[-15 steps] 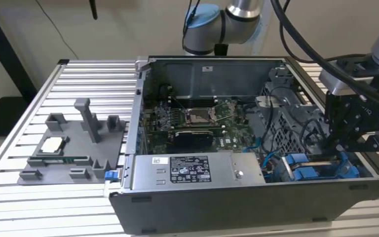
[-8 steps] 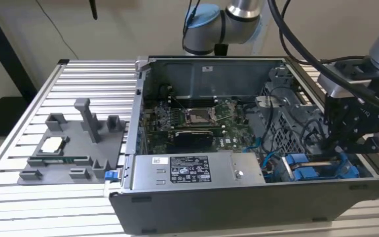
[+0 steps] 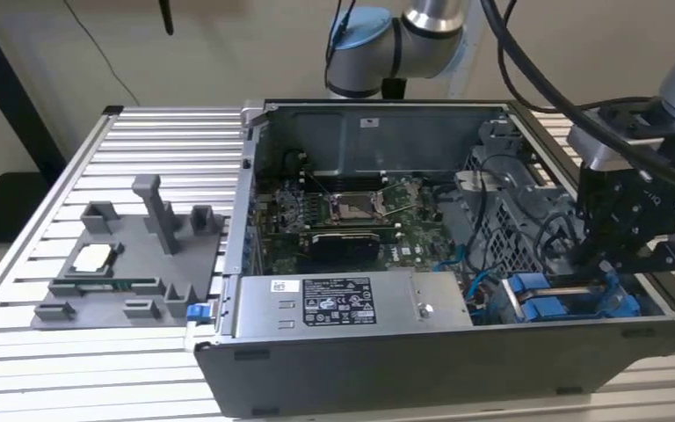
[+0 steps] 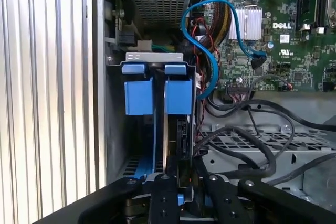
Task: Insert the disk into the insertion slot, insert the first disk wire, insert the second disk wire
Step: 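Insert the first disk wire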
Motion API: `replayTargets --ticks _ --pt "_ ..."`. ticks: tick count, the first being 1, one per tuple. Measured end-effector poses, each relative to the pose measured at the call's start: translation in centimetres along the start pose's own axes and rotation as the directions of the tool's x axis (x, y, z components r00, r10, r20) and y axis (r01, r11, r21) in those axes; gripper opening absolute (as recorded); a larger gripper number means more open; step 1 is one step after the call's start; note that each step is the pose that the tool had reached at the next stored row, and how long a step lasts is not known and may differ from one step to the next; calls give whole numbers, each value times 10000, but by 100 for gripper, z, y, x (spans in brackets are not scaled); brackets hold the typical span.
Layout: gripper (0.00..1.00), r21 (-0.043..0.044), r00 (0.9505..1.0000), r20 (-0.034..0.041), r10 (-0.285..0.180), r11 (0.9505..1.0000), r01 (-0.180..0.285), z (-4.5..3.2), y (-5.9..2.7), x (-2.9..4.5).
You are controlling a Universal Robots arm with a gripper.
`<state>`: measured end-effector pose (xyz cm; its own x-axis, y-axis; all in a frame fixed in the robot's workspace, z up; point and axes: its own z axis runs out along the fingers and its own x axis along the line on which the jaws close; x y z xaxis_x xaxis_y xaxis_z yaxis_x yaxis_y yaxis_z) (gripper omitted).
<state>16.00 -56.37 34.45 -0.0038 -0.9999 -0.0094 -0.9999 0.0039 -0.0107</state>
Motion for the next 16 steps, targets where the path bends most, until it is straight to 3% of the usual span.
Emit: replayTargets --ticks 12,16 --pt "26 -22 10000 23 0 10000 0 -395 -4 -5" --pt "26 -23 10000 54 -3 10000 3 -404 -28 -25"
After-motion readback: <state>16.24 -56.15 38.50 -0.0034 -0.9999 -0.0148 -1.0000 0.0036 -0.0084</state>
